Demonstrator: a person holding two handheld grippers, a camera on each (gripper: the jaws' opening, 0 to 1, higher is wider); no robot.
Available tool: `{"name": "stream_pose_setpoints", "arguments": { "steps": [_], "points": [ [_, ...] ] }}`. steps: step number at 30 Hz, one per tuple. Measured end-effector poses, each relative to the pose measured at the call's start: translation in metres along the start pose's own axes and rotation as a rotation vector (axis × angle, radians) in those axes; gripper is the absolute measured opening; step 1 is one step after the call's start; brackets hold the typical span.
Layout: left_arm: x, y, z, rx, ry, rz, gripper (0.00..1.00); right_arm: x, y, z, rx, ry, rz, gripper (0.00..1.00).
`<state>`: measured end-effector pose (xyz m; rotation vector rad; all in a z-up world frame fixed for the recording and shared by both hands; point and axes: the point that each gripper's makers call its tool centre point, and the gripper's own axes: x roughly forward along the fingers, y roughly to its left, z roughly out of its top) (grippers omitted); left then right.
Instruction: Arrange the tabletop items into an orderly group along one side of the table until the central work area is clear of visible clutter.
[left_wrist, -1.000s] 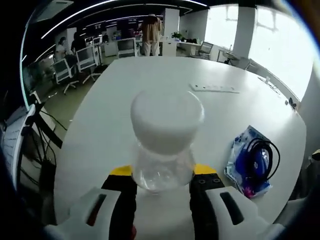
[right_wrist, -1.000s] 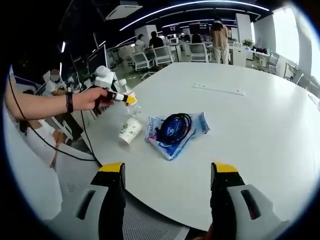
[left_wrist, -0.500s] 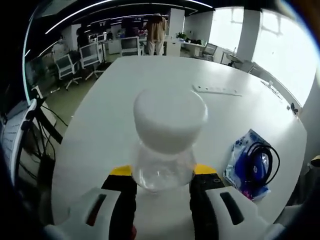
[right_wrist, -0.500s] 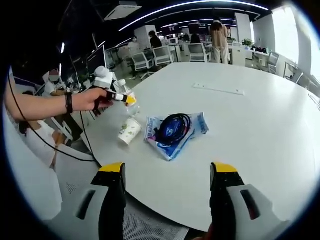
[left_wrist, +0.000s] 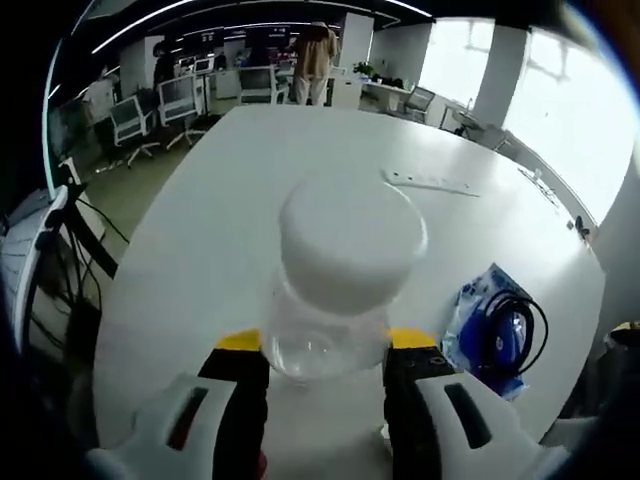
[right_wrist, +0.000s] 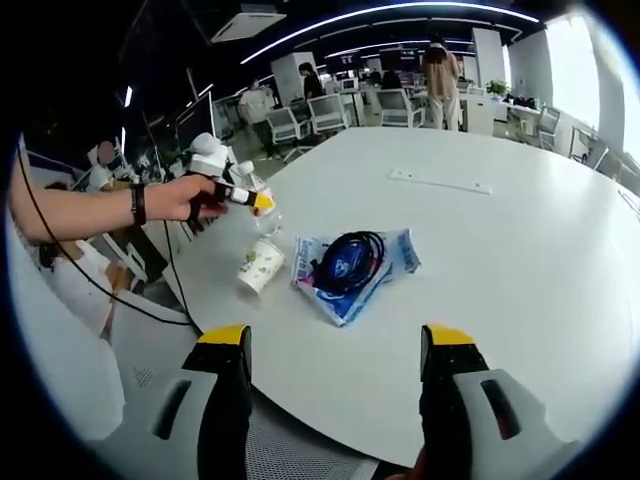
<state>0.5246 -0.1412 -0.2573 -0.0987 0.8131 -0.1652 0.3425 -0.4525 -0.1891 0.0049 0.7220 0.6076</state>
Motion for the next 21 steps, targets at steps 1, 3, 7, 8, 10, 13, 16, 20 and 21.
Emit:
{"name": "stream_pose_setpoints", "arguments": {
  "steps": [1, 3, 7, 8, 10, 13, 16, 20, 21],
  "points": [
    [-0.001, -0.001, 0.001, 0.012, -0.002, 0.001, 0.5, 0.0, 0.0, 0.0, 0.001, -0.001, 0.0, 0.68],
    [-0.005, -0.002, 0.001, 0.02, -0.007, -0.001, 0.51, 0.0, -0.001, 0.0, -0.001, -0.002, 0.001, 0.68],
    [-0.012, 0.0, -0.003, 0.017, -0.007, 0.003, 0.5, -0.001, -0.001, 0.0, -0.004, -0.002, 0.002, 0.68],
    [-0.015, 0.0, -0.005, 0.006, -0.005, -0.001, 0.5, -0.001, -0.001, 0.0, -0.005, -0.004, 0.004, 0.68],
    [-0.021, 0.002, -0.007, -0.004, -0.006, -0.001, 0.5, -0.001, -0.001, 0.002, -0.01, -0.007, 0.006, 0.68],
    [-0.028, 0.004, -0.008, 0.008, -0.012, 0.001, 0.48, 0.0, 0.0, 0.003, -0.022, -0.007, 0.013, 0.68],
    [-0.037, 0.009, -0.009, 0.004, -0.023, 0.004, 0.47, 0.0, 0.0, 0.003, -0.031, -0.008, 0.016, 0.68],
    [-0.046, 0.011, -0.013, -0.004, -0.029, 0.001, 0.46, 0.002, -0.002, 0.0, -0.065, 0.009, 0.026, 0.68],
    [-0.049, 0.011, -0.015, 0.005, -0.027, 0.001, 0.46, 0.002, -0.003, 0.0, -0.07, 0.012, 0.026, 0.68]
  ]
}}
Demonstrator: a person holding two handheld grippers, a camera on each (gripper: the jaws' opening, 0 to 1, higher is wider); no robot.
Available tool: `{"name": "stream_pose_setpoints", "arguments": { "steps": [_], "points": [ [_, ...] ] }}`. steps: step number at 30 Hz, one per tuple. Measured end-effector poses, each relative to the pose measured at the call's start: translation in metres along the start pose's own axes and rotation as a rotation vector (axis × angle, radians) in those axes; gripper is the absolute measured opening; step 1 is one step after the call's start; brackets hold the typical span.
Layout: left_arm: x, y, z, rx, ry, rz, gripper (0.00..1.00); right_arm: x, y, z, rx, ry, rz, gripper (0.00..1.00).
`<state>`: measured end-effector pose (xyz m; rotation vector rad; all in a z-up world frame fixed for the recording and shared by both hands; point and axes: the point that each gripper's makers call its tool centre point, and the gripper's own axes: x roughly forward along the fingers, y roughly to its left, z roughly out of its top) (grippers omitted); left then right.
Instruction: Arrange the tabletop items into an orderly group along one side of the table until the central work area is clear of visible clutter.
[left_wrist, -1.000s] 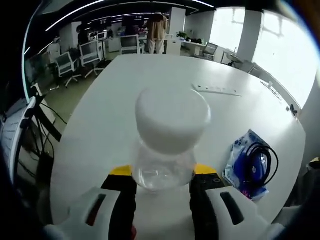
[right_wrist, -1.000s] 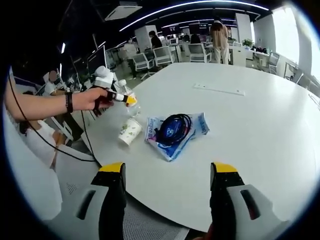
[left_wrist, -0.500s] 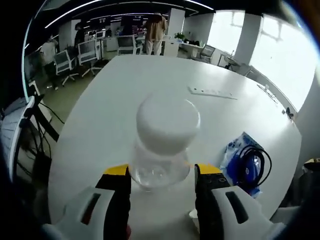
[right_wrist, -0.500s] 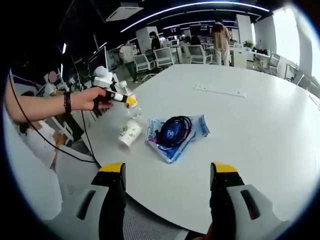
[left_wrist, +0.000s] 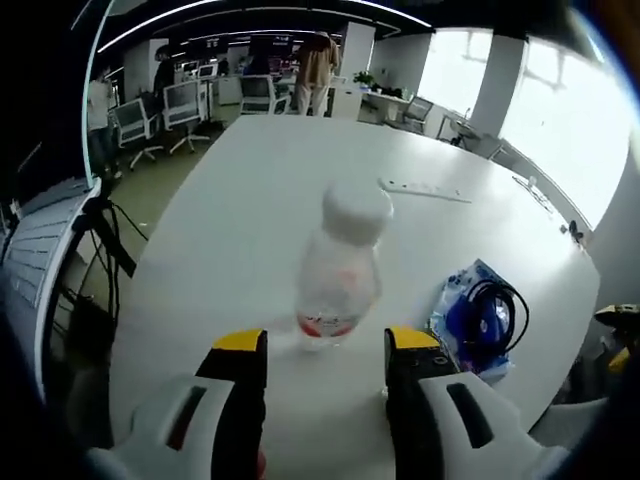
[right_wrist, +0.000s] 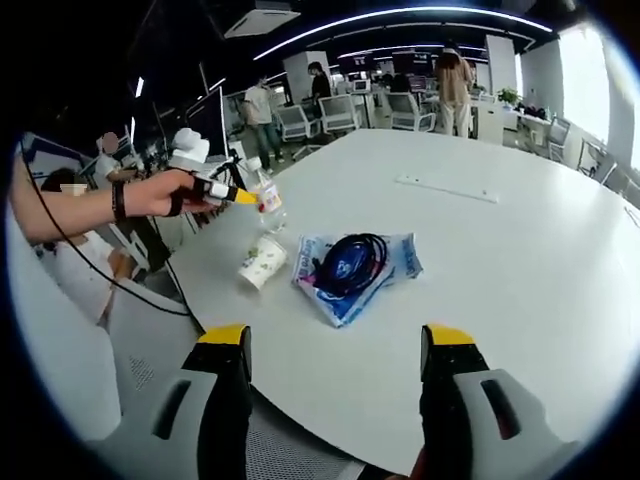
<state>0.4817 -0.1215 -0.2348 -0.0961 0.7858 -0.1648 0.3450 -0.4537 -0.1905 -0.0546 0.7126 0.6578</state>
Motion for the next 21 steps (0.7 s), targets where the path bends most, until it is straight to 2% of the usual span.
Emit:
{"name": "stream_pose_setpoints", "arguments": {
  "steps": [10, 14, 21],
  "points": [
    [-0.016, -0.004, -0.011, 0.032, 0.003, -0.026, 0.45, -0.001, -0.011, 0.007, -0.036, -0.006, -0.004, 0.68],
    [-0.02, -0.015, -0.016, 0.034, 0.002, -0.072, 0.42, 0.002, -0.009, 0.005, -0.035, -0.008, 0.0, 0.68],
    [-0.029, -0.031, -0.023, 0.085, 0.001, -0.098, 0.44, 0.007, -0.003, 0.001, -0.052, 0.003, 0.02, 0.68]
  ]
}}
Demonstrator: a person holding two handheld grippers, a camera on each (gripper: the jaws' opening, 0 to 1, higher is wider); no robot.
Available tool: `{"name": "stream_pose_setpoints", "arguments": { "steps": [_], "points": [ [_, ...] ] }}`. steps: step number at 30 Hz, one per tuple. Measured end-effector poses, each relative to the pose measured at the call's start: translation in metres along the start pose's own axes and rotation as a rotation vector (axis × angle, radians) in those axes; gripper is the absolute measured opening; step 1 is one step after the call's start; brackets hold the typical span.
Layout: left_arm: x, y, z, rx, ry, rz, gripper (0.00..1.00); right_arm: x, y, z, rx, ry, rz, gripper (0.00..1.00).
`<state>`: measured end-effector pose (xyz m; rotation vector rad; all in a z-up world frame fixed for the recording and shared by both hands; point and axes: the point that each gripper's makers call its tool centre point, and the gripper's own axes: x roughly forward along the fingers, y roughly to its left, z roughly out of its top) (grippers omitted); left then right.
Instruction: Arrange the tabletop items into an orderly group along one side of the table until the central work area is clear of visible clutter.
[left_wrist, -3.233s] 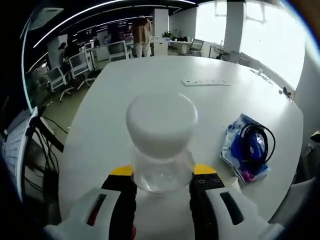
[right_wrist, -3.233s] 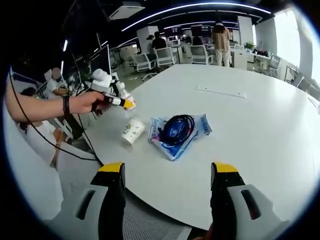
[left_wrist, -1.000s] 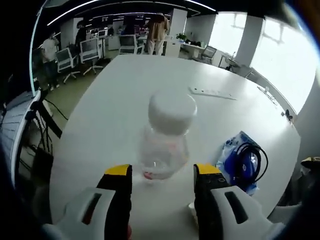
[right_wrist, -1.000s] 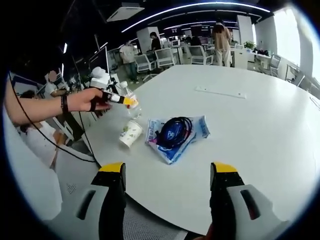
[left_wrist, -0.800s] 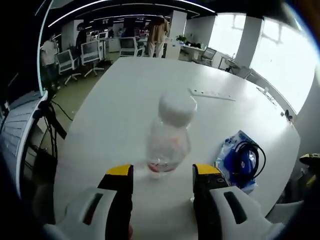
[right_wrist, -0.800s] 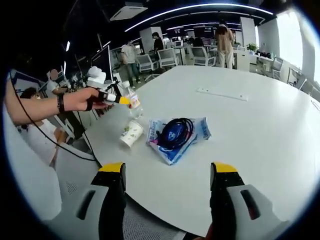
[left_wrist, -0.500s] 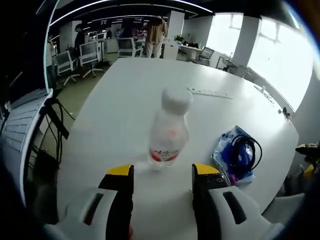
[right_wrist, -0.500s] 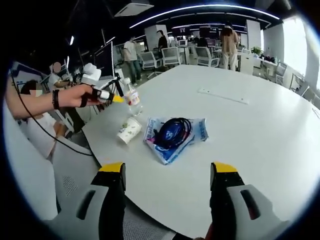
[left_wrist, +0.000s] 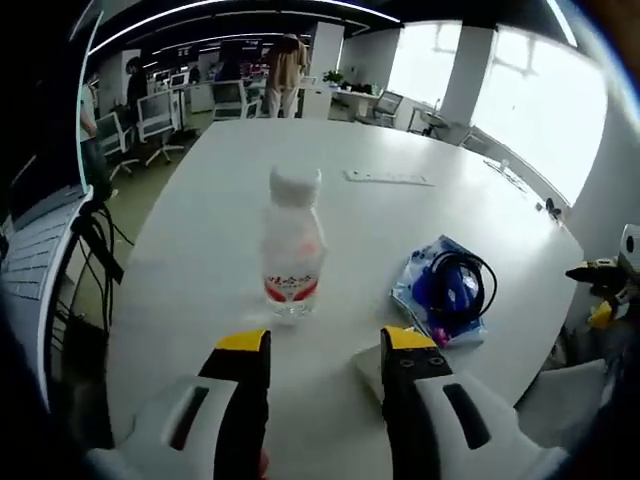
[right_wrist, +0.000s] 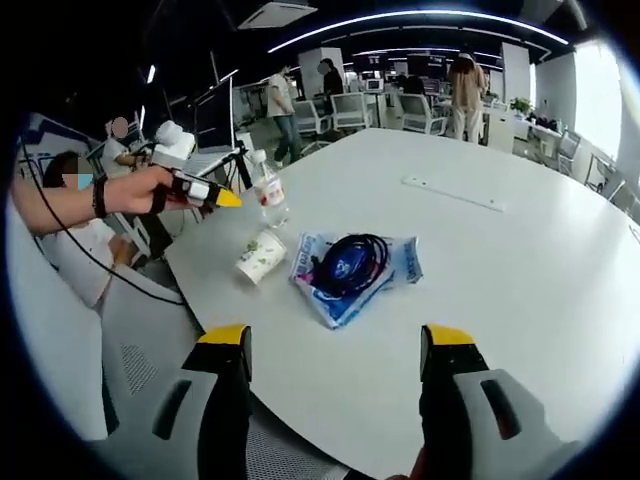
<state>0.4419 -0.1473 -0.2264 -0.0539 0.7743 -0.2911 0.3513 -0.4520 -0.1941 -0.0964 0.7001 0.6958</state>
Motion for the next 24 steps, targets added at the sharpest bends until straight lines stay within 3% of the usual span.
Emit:
{"name": "stream_pose_setpoints", "arguments": {
  "steps": [10, 24],
  "points": [
    [-0.002, -0.028, -0.017, 0.036, 0.03, -0.054, 0.46, 0.003, 0.006, 0.001, -0.008, -0.006, 0.015, 0.68],
    [0.013, -0.056, -0.038, 0.047, 0.084, -0.111, 0.47, -0.005, 0.007, -0.009, 0.001, -0.004, 0.01, 0.68]
  ]
}}
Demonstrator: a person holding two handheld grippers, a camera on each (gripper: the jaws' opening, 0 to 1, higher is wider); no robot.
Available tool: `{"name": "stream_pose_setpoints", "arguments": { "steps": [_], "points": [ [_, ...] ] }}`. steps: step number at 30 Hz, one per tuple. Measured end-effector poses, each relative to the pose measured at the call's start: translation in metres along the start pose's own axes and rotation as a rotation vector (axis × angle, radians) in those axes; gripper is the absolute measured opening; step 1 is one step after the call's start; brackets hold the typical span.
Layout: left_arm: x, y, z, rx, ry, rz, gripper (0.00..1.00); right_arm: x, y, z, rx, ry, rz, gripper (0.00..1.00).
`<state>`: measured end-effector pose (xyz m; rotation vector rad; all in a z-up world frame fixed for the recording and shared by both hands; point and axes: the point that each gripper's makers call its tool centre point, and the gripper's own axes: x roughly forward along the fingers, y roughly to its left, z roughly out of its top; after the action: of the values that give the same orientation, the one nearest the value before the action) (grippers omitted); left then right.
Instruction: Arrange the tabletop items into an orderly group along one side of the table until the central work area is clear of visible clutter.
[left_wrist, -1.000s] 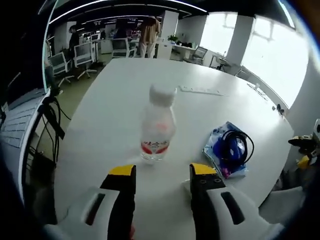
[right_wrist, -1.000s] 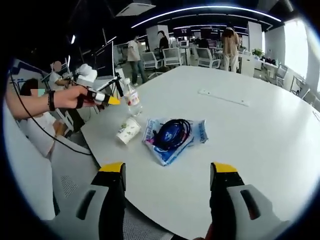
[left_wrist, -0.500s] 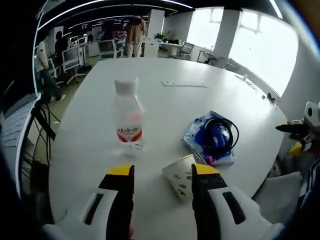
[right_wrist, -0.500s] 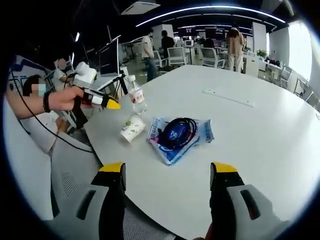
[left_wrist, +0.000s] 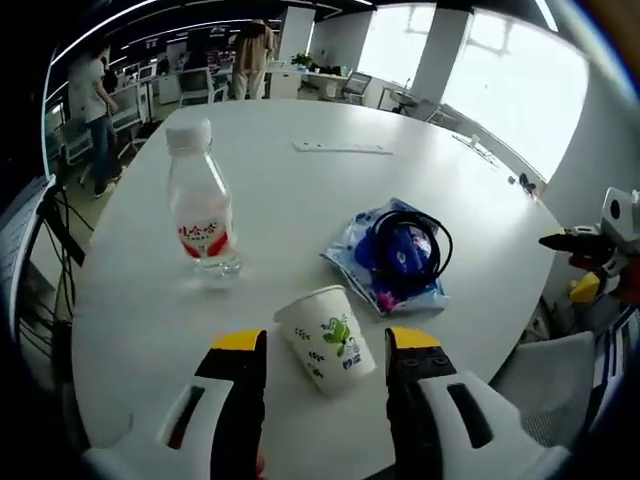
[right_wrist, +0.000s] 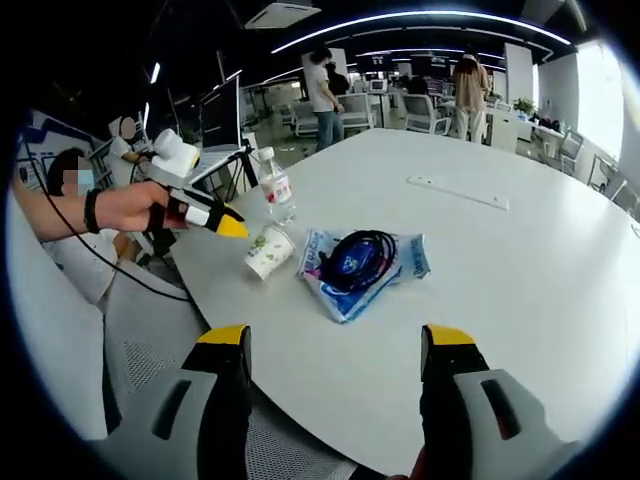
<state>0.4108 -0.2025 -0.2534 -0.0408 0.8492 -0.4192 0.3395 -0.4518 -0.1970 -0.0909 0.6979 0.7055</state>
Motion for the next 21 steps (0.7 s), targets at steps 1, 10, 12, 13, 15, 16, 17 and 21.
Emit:
{"name": "stream_pose_setpoints", "arguments": {
  "steps": [1, 10, 12, 13, 15, 16, 17, 21],
  "points": [
    [0.001, -0.001, -0.001, -0.002, 0.002, -0.002, 0.47, -0.001, -0.001, -0.001, 0.002, -0.001, -0.003, 0.68],
    [0.009, -0.005, -0.011, -0.008, 0.032, -0.006, 0.47, -0.01, -0.003, -0.009, 0.015, 0.003, -0.018, 0.68],
    [0.011, -0.006, -0.013, -0.007, 0.037, -0.008, 0.47, -0.011, -0.003, -0.011, 0.019, 0.004, -0.02, 0.68],
    [0.011, -0.008, -0.014, -0.005, 0.042, -0.01, 0.47, -0.012, -0.003, -0.012, 0.019, 0.006, -0.021, 0.68],
    [0.014, -0.008, -0.017, -0.006, 0.053, -0.012, 0.47, -0.014, -0.003, -0.014, 0.02, 0.009, -0.022, 0.68],
    [0.014, -0.009, -0.018, -0.006, 0.056, -0.012, 0.47, -0.014, -0.003, -0.014, 0.019, 0.009, -0.022, 0.68],
    [0.016, -0.009, -0.019, -0.006, 0.059, -0.013, 0.47, -0.015, -0.003, -0.015, 0.019, 0.01, -0.023, 0.68],
    [0.019, -0.011, -0.023, -0.012, 0.07, -0.017, 0.47, -0.018, -0.004, -0.017, 0.026, 0.01, -0.029, 0.68]
  ]
}}
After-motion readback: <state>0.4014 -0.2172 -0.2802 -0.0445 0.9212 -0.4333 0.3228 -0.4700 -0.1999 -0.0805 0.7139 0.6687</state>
